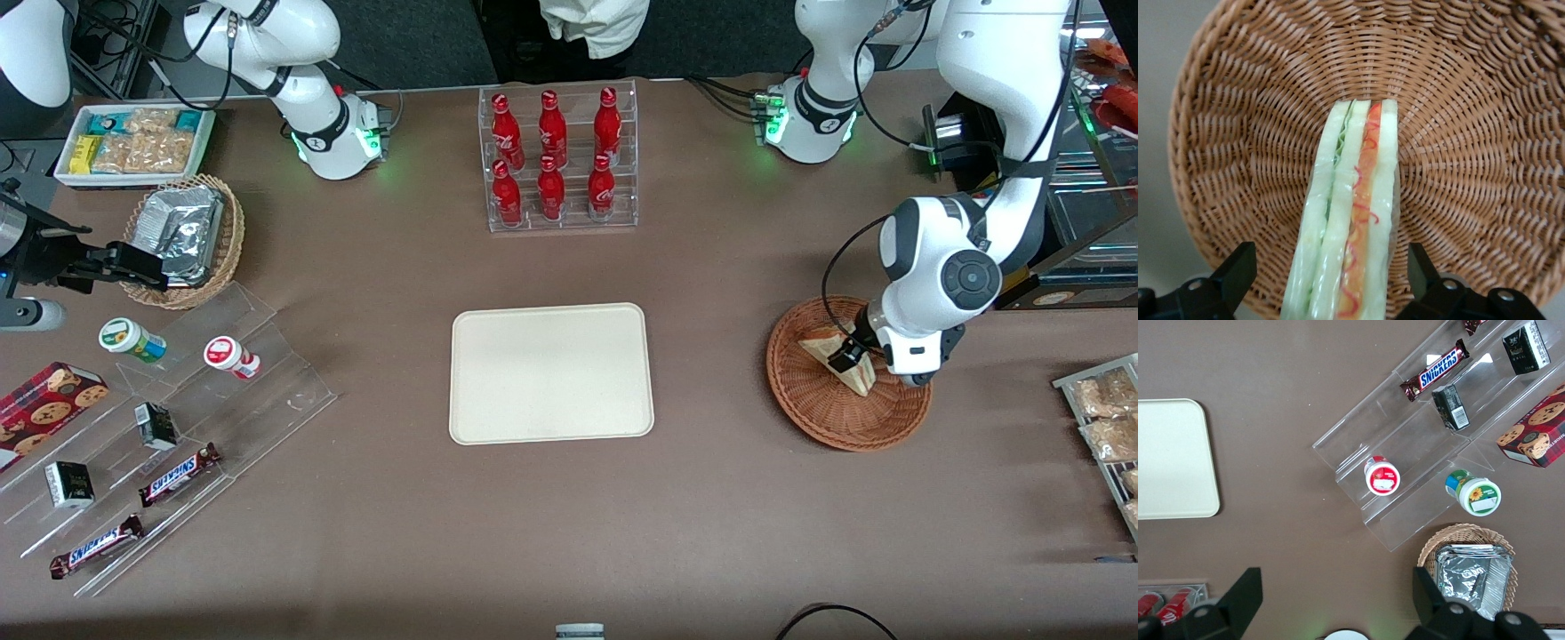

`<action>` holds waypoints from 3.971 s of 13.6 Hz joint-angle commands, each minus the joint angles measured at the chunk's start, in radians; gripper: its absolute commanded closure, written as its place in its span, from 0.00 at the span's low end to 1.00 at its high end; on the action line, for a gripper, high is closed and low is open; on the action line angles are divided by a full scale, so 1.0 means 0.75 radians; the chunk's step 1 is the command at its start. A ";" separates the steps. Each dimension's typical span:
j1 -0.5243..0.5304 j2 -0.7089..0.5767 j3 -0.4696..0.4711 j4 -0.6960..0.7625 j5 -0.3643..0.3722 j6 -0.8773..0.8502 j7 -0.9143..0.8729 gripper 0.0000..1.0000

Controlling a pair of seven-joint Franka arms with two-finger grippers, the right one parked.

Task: Place sandwich from basket to tray
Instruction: 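Close the left gripper on the wrapped sandwich and lift it, then carry the held sandwich over to the white tray, then lower the sandwich onto the tray and open the left gripper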

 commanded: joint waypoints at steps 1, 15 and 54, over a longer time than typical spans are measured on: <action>-0.004 0.039 0.001 -0.017 -0.009 0.062 -0.017 0.00; -0.041 -0.026 -0.024 0.297 -0.003 -0.371 -0.013 0.88; -0.910 0.952 -0.056 1.527 -0.050 -0.494 0.126 0.82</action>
